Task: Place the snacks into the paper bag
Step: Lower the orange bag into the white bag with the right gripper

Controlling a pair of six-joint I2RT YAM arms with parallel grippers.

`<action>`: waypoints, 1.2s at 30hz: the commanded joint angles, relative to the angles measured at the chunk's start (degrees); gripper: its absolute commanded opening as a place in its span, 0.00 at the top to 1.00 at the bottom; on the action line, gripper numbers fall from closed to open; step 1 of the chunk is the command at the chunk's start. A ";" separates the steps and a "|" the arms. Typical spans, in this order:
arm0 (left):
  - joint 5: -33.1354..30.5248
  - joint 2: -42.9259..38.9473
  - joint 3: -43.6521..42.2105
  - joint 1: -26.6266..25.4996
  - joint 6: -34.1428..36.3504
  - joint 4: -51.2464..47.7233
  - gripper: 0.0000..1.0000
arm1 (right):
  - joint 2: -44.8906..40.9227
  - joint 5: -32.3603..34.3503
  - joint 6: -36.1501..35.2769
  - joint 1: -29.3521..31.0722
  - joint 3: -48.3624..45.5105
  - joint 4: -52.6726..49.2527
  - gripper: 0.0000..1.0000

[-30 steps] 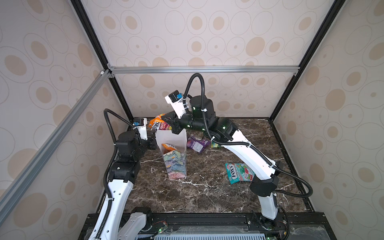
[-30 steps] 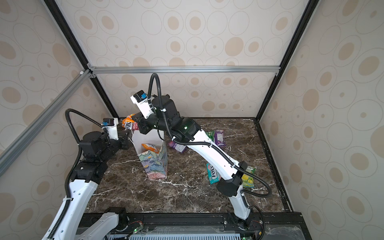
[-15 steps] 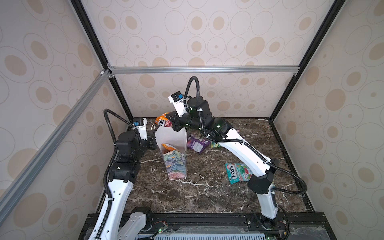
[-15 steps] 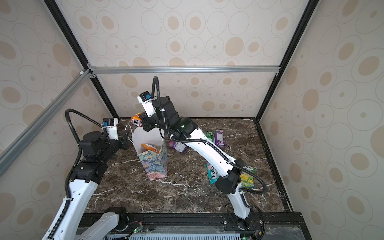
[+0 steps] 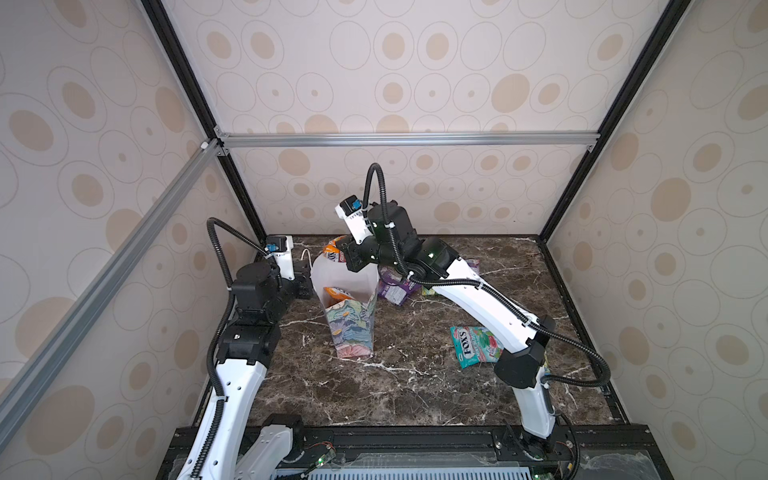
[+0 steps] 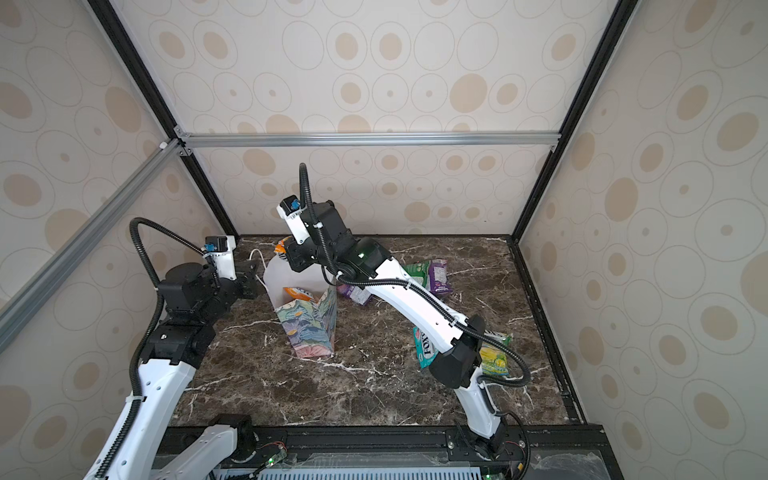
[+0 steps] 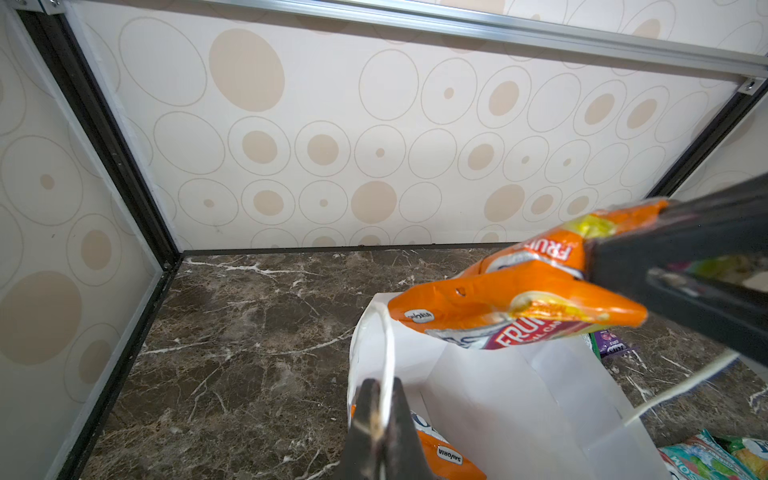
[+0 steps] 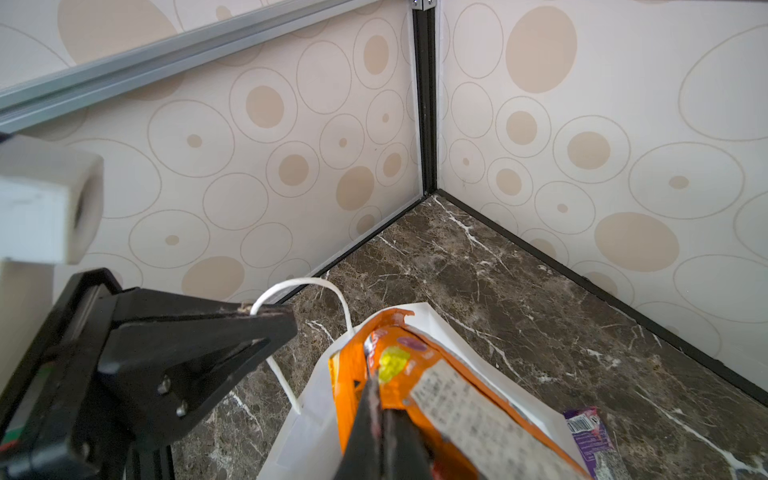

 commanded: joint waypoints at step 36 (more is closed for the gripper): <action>-0.36 -0.66 0.38 0.16 0.34 0.26 0.96 | 8.13 -2.61 -10.21 5.68 11.19 -19.14 1.00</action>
